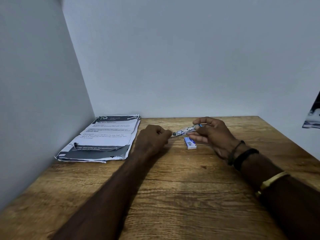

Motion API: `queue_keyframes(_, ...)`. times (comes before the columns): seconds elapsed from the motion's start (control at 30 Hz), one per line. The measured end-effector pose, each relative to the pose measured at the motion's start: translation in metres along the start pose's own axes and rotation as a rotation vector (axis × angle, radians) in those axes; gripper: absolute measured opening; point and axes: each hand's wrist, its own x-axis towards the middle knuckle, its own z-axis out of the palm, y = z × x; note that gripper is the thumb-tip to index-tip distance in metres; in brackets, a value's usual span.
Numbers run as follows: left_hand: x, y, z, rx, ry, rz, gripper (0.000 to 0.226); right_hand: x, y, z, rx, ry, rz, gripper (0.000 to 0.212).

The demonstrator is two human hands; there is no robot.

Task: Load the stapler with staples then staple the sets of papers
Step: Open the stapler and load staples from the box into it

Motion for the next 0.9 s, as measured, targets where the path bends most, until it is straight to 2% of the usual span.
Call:
queue_keyframes(0.07, -0.004, 0.006, -0.001, 0.114, 0.020, 0.061, 0.036, -0.002, -0.001, 0.000, 0.058, -0.004, 0.041, 0.017)
queue_keyframes(0.2, -0.008, 0.016, 0.003, 0.168, -0.015, 0.109, 0.034, -0.005, -0.002, 0.004, 0.103, -0.049, 0.121, 0.016)
queue_keyframes(0.33, -0.009, 0.021, 0.012, 0.138, -0.013, 0.129, 0.047, -0.008, -0.001, 0.009, 0.080, -0.087, 0.139, 0.016)
queue_keyframes(0.6, -0.004, 0.024, 0.022, 0.170, -0.008, 0.086, 0.071, -0.010, 0.000, 0.015, 0.037, -0.092, 0.102, 0.012)
queue_keyframes(0.9, -0.002, 0.030, 0.023, 0.183, -0.035, 0.008, 0.075, -0.012, 0.002, 0.019, -0.071, -0.059, 0.048, 0.012)
